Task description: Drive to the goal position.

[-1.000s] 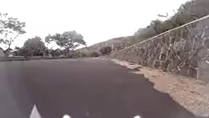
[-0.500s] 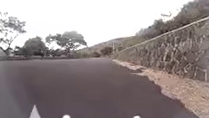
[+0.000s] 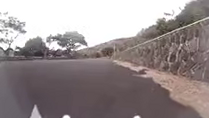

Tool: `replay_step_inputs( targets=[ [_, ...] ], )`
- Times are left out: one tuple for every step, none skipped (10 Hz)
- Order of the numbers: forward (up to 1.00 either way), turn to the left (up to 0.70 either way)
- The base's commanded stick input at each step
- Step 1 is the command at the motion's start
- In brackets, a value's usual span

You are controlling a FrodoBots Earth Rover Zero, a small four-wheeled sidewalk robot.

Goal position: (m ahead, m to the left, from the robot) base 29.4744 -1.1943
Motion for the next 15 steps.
replay_step_inputs(
  targets=[
    [0.50,0.00],
    [0.50,0.00],
    [0.50,0.00],
    [0.50,0.00],
    [0.50,0.00],
    [0.50,0.00],
    [0.50,0.00],
    [0.50,0.00],
    [0.50,0.00],
    [0.50,0.00],
    [0.50,0.00],
    [0.50,0.00],
    [0.50,0.00],
    [0.50,0.00],
    [0.50,0.00]
  ],
)
